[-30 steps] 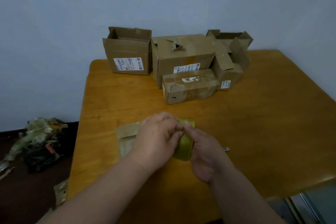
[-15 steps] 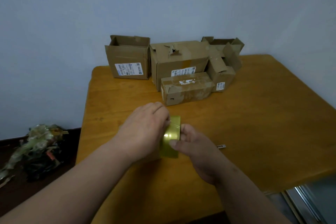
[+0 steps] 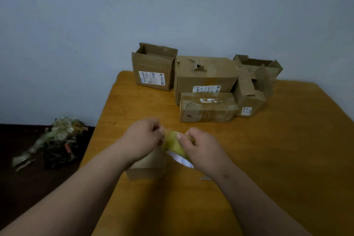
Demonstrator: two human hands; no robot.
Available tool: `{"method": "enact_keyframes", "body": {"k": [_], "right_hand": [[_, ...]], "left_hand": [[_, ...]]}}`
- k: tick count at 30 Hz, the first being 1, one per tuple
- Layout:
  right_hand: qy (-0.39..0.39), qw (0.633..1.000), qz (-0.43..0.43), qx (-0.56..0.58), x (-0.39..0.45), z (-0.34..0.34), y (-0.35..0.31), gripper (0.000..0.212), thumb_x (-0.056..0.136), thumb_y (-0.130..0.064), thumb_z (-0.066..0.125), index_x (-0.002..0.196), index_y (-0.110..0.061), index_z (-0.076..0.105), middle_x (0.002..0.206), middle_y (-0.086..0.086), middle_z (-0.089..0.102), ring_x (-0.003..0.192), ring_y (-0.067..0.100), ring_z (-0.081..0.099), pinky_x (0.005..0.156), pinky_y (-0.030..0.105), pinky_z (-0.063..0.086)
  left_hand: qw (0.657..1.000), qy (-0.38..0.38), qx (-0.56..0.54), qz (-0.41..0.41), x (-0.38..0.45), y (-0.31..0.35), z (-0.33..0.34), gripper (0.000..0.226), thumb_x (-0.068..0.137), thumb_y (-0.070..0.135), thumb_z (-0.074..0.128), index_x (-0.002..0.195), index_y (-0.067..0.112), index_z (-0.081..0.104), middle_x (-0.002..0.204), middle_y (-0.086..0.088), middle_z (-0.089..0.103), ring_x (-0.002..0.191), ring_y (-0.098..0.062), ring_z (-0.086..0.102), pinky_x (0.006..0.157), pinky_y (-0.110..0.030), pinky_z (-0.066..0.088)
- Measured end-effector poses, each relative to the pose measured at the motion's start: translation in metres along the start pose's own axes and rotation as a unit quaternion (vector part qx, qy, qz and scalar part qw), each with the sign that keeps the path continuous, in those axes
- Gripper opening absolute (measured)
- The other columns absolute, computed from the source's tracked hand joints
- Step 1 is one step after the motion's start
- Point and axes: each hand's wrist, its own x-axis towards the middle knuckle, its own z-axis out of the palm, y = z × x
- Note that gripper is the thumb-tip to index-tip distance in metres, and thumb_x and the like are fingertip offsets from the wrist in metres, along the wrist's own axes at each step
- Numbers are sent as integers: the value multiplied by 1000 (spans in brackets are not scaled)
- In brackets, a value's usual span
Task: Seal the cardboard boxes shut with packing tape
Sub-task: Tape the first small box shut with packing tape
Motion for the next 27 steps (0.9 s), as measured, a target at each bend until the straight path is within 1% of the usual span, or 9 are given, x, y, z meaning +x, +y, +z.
{"method": "enact_keyframes", "body": {"k": [2,4,6,10,13,15,18,23,27], "right_hand": [[-31,999,-11,20,5,-3,0,36,98,-51,46,83,-19,55,72,-1,54,65,13,50,58,34,40],[-63,997,-28,18,10,-5,0,36,98,-51,46,87,-18,56,75,1,55,66,12,49,58,33,38],[-110,992,-33,44,14,-9,0,34,96,-49,51,91,-16,59,79,2,58,68,12,52,60,33,40],[-218,957,-7,191,27,-19,5,22,73,-37,64,85,-18,64,79,-1,61,76,14,56,72,36,43],[-252,950,-15,186,35,-16,4,22,73,-41,65,85,-22,63,83,-3,64,79,14,58,75,35,44],[-243,957,-23,154,41,-9,-1,32,75,-50,65,89,-22,62,87,1,66,81,14,59,75,36,45],[-197,973,-57,106,52,-2,-17,31,86,-53,62,87,-22,59,77,-6,61,68,1,55,64,25,43],[-107,989,-104,-15,72,8,-35,30,88,-48,63,86,-19,57,79,5,62,66,12,54,58,30,44],[-92,988,-101,-73,82,12,-30,35,88,-54,61,83,-20,59,72,0,58,60,7,50,54,24,39]], "left_hand": [[991,-25,-123,-50,0,-4,-5,29,99,29,54,82,7,64,87,-14,71,91,-29,67,89,-44,56],[992,-24,-117,-47,0,-8,-6,24,92,30,66,81,9,63,83,-12,71,83,-26,68,82,-42,57],[992,10,-120,-49,1,-11,-7,19,86,19,74,75,10,61,76,-10,69,75,-22,66,75,-40,58],[979,64,-184,-60,4,-19,-17,20,86,7,71,73,5,58,72,-17,68,72,-26,67,71,-38,61],[975,66,-201,-69,9,-29,-30,20,88,5,69,73,6,56,70,-15,67,73,-26,69,75,-42,61],[971,65,-215,-81,16,-38,-40,20,90,4,67,74,6,56,72,-14,65,74,-23,70,76,-44,61],[961,66,-250,-93,23,-52,-52,20,93,5,64,75,6,54,73,-13,63,71,-20,70,74,-43,61],[939,75,-317,-116,33,-69,-63,19,96,8,58,80,7,50,81,-23,64,69,-20,72,62,-31,61],[940,82,-312,-113,36,-80,-65,14,97,8,58,84,5,52,86,-22,66,76,-21,71,68,-35,60]]}}
